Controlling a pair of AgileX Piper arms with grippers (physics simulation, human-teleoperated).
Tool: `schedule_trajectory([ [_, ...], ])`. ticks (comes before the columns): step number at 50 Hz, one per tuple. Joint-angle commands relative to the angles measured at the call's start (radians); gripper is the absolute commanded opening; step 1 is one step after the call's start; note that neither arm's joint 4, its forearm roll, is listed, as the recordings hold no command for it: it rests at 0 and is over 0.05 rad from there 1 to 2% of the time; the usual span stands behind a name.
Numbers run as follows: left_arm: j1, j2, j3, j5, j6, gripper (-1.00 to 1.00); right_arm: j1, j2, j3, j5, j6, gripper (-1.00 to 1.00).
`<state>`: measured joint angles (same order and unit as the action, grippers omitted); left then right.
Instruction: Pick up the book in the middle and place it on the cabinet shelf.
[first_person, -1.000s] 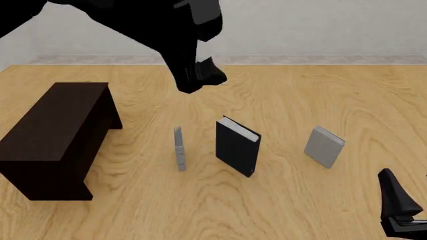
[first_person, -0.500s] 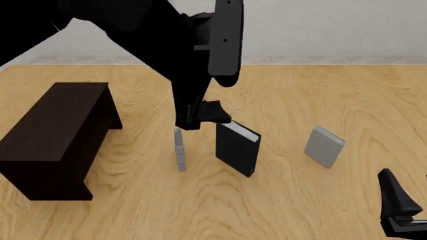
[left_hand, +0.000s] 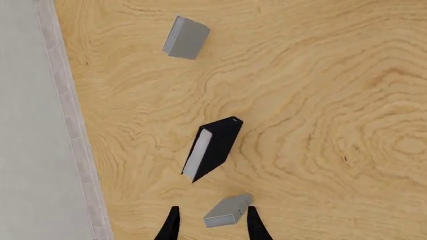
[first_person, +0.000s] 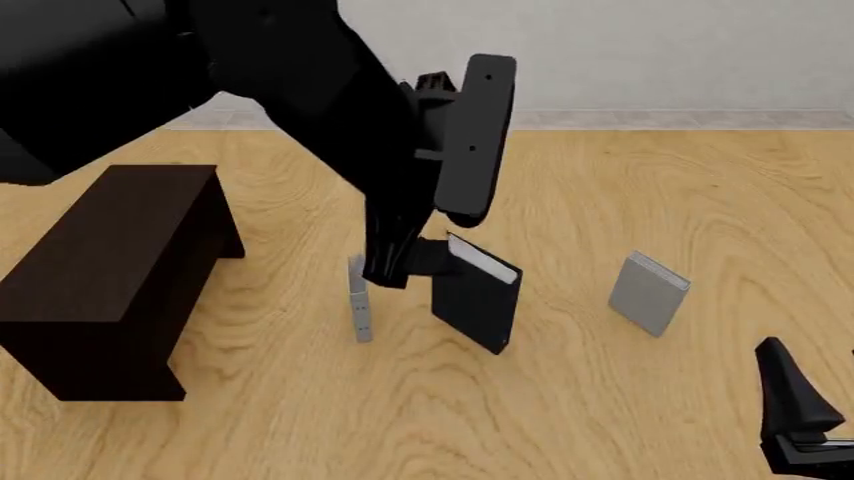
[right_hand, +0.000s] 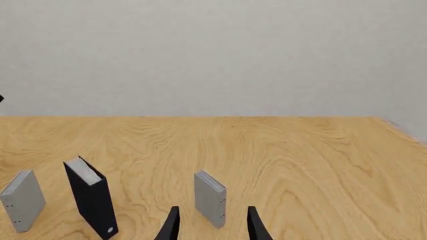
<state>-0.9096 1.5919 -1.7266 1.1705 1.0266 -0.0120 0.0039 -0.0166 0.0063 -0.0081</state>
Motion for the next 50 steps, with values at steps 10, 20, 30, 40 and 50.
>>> schedule_trajectory([
  [10,0.061,0.049,0.097,-0.112,0.115,1.0,0.0,0.0,-0.001,0.003,0.002,1.0],
  [20,0.064,0.059,0.123,-0.161,0.124,1.0,0.0,0.001,0.0,0.001,0.003,1.0],
  [30,0.115,0.074,0.161,-0.25,0.22,1.0,0.0,-0.002,-0.003,0.004,-0.001,1.0],
  [40,0.09,0.027,0.316,-0.381,0.322,1.0,0.0,-0.001,-0.001,0.003,0.002,1.0],
  [50,0.097,0.079,0.282,-0.417,0.294,1.0,0.0,0.0,-0.001,0.003,0.002,1.0],
])
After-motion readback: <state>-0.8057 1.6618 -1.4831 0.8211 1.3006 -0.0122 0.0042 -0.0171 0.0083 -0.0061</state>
